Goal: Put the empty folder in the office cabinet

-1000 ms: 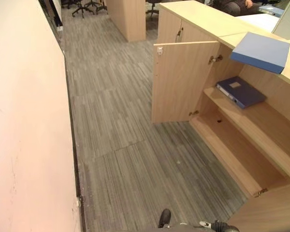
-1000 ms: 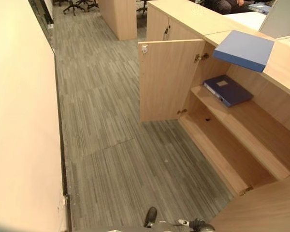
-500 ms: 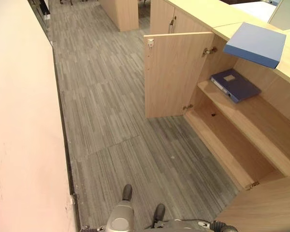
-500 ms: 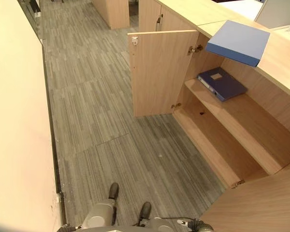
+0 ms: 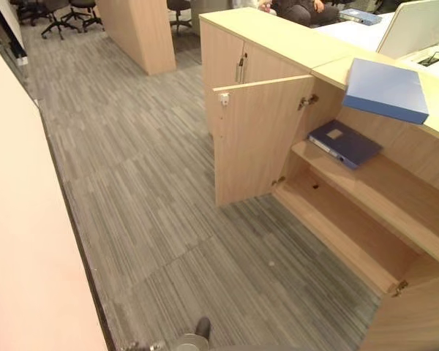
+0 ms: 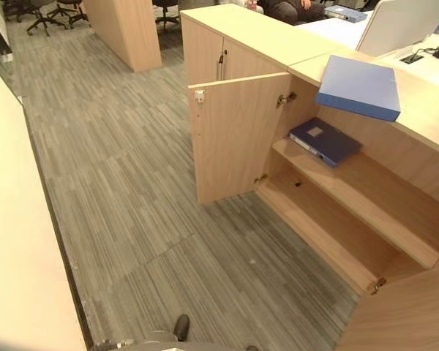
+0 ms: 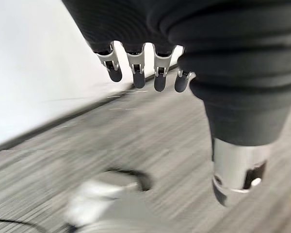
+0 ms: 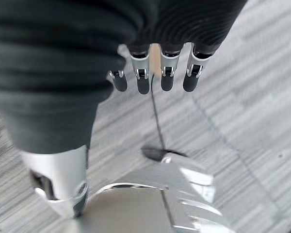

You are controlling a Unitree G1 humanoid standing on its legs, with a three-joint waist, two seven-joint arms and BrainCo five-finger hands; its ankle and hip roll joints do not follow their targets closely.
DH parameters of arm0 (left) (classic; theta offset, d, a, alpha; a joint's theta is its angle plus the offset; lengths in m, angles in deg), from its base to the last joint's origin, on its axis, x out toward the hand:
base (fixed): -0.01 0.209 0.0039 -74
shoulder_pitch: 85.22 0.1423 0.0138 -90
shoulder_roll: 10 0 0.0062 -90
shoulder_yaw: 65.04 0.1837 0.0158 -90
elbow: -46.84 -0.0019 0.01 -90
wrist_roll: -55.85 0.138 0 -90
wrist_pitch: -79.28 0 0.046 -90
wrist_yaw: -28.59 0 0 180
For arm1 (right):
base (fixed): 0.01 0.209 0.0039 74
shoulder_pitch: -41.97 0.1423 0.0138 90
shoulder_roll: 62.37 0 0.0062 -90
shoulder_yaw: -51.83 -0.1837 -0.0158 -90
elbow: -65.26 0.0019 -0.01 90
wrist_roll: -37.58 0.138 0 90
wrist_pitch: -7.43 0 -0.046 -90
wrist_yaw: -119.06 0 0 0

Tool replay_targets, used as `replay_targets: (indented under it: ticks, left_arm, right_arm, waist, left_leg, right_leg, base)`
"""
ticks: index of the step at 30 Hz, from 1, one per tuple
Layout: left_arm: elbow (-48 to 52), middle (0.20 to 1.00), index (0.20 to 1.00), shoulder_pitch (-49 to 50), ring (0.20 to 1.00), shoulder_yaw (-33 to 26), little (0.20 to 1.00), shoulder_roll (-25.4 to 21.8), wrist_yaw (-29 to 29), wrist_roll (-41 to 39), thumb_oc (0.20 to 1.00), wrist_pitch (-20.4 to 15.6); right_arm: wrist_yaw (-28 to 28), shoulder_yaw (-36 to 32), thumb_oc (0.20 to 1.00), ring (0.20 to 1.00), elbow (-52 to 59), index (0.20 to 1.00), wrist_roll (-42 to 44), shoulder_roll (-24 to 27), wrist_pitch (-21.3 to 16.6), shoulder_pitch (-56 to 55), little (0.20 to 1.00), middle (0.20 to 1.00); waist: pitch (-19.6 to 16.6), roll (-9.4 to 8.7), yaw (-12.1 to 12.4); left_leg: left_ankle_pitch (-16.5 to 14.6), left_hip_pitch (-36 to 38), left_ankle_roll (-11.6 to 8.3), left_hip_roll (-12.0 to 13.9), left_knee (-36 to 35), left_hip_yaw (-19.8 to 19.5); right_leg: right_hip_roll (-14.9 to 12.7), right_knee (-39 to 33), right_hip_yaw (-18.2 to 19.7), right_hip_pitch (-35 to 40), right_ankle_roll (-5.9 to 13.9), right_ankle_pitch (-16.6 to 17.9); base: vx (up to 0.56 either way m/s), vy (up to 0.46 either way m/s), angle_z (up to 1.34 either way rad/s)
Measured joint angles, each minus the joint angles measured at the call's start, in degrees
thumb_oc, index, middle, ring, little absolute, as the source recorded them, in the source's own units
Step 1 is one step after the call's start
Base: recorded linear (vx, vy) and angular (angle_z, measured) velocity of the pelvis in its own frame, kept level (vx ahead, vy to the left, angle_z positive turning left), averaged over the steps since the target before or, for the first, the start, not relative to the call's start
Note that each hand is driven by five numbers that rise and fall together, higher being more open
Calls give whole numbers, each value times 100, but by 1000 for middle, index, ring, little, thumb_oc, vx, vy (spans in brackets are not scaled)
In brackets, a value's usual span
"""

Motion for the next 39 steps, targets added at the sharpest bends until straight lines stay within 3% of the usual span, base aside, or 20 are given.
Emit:
replay_targets:
  ticks: [3, 6, 8, 9, 10, 13, 15, 18, 20, 25, 27, 28, 31, 35, 38, 39]
  left_arm:
    - [126, 1000, 1000, -65, 1000, 79, 1000, -128, -10, 5, 1000, -37]
    - [108, 1000, 1000, 2, 1000, 129, 1000, -174, -4, 11, 1000, -6]
    - [29, 1000, 1000, 121, 1000, 166, 1000, -221, -26, 12, 1000, 33]
    - [29, 1000, 1000, 169, 1000, 164, 1000, -262, -30, 24, 1000, 37]
    - [86, 1000, 1000, 212, 1000, 165, 1000, -328, -42, 39, 1000, 38]
    - [83, 1000, 1000, 447, 1000, 166, 1000, -422, -39, 48, 1000, 144]
    - [98, 1000, 1000, 460, 1000, 153, 1000, -398, -28, 48, 1000, 159]
    - [200, 1000, 1000, 410, 1000, 107, 1000, -332, -20, 51, 1000, 157]
    - [241, 1000, 1000, 362, 1000, 101, 1000, -305, 2, 61, 1000, 147]
    - [218, 1000, 1000, 349, 1000, 63, 1000, -292, 11, 116, 1000, 118]
    - [168, 1000, 1000, 385, 1000, 58, 1000, -287, 13, 250, 1000, 135]
    - [156, 1000, 1000, 474, 1000, 50, 1000, -270, 18, 281, 1000, 144]
    - [159, 1000, 1000, 470, 1000, 61, 1000, -233, 23, 281, 1000, 151]
    - [145, 1000, 1000, 377, 1000, 60, 1000, -224, 20, 277, 1000, 158]
    - [142, 1000, 1000, 308, 1000, 63, 1000, -233, 19, 271, 1000, 141]
    - [124, 1000, 1000, 190, 1000, 78, 1000, -282, 20, 222, 1000, 120]
  right_arm:
    - [24, 69, 1000, 1000, 88, 1000, 0, -86, -13, 149, 1000, 1000]
    - [18, 136, 1000, 1000, 147, 1000, 0, -110, -10, 292, 1000, 1000]
    - [26, 166, 1000, 1000, 286, 1000, 0, -71, -25, 384, 1000, 1000]
    - [23, 158, 1000, 1000, 303, 1000, 0, -67, -18, 373, 1000, 1000]
    - [33, 157, 1000, 1000, 255, 1000, -1, -82, -18, 397, 1000, 1000]
    - [34, 158, 1000, 1000, 253, 1000, -30, -106, -56, 541, 1000, 1000]
    - [31, 149, 1000, 1000, 237, 1000, -61, -98, -22, 567, 1000, 1000]
    - [33, 122, 1000, 1000, 246, 1000, -63, -89, -8, 457, 1000, 1000]
    - [28, 102, 1000, 1000, 249, 1000, -60, -87, -6, 351, 1000, 1000]
    - [24, 1, 1000, 1000, 250, 1000, -59, -107, -8, 307, 1000, 1000]
    - [23, 23, 1000, 1000, 250, 1000, -59, -106, -12, 267, 1000, 1000]
    - [24, 39, 1000, 1000, 248, 1000, -60, -98, -12, 238, 1000, 1000]
    - [21, 43, 1000, 1000, 251, 1000, -59, -8, -10, 217, 1000, 1000]
    - [19, 47, 1000, 1000, 256, 1000, -55, 105, -18, 233, 1000, 1000]
    - [19, 92, 1000, 1000, 259, 1000, -43, 102, -19, 261, 1000, 1000]
    - [5, 58, 1000, 1000, 246, 1000, 6, 41, -18, 282, 1000, 1000]
  waist:
    - [-64, 8, 1]
    - [-91, 24, 77]
    - [-64, 167, 21]
    - [-63, 153, 67]
    - [-21, 122, 161]
    - [101, 26, 236]
    - [220, 9, 217]
    - [363, 28, 162]
    - [415, -4, 119]
    - [476, -53, -65]
    - [497, -20, -98]
    - [460, 26, -107]
    - [392, 115, -128]
    - [320, 211, -230]
    - [292, 227, -334]
    - [325, 73, -325]
  left_leg:
    - [-73, 256, 257, -265, -90, 108]
    - [-170, 400, 458, -484, -71, 180]
    - [-262, 567, 612, -528, -46, 180]
    - [-292, 609, 602, -523, -63, 241]
    - [-302, 701, 603, -534, -86, 350]
    - [-390, 730, 610, -506, -84, 701]
    - [-444, 749, 549, -464, -85, 873]
    - [-503, 850, 516, -415, -90, 1096]
    - [-622, 898, 407, -390, -96, 1208]
    - [-643, 990, 308, -165, -94, 1268]
    - [-735, 1095, 20, 131, -93, 1331]
    - [-776, 1148, -105, 321, -63, 1348]
    - [-860, 1148, -240, 606, 21, 1336]
    - [-891, 1228, -267, 909, 81, 1247]
    - [-1069, 1239, -110, 1125, 433, 1246]
    - [-1368, 724, -526, 1246, 1842, 1239]
  right_leg:
    - [-340, 841, 30, -276, 320, -49]
    - [-627, 1733, -30, -692, 435, 94]
    - [-824, 2499, -266, -891, 337, 19]
    - [-913, 2631, -540, -896, 352, 24]
    - [-1112, 2728, -1110, -856, 364, -55]
    - [-1186, 2504, -1938, -1079, 455, -57]
    - [-1106, 1994, -2204, -1152, 636, 44]
    - [-890, 941, -2274, -1150, 924, 246]
    - [-753, 422, -2199, -1185, 972, 440]
    - [-369, -393, -2218, -1056, 852, 1123]
    - [-46, -569, -2372, -876, 664, 1219]
    - [171, -562, -2357, -845, 358, 1107]
    - [491, -568, -2351, -824, 26, 928]
    - [801, -510, -2251, -788, -302, 707]
    - [966, -282, -2198, -745, -453, 368]
    - [1060, -58, -2062, -750, -655, 144]
  base:
    - [192, 362, -17]
    - [132, 241, -11]
    - [223, 210, 7]
    - [186, 126, -9]
    - [50, 83, -41]
    - [47, 24, -57]
    - [59, -30, -61]
    - [111, -89, -46]
    - [124, -103, -41]
    - [155, -127, -12]
    - [311, -235, -14]
    - [338, -287, -19]
    - [198, -176, -10]
    - [220, -230, -19]
    - [264, -417, -19]
    - [161, -333, -43]
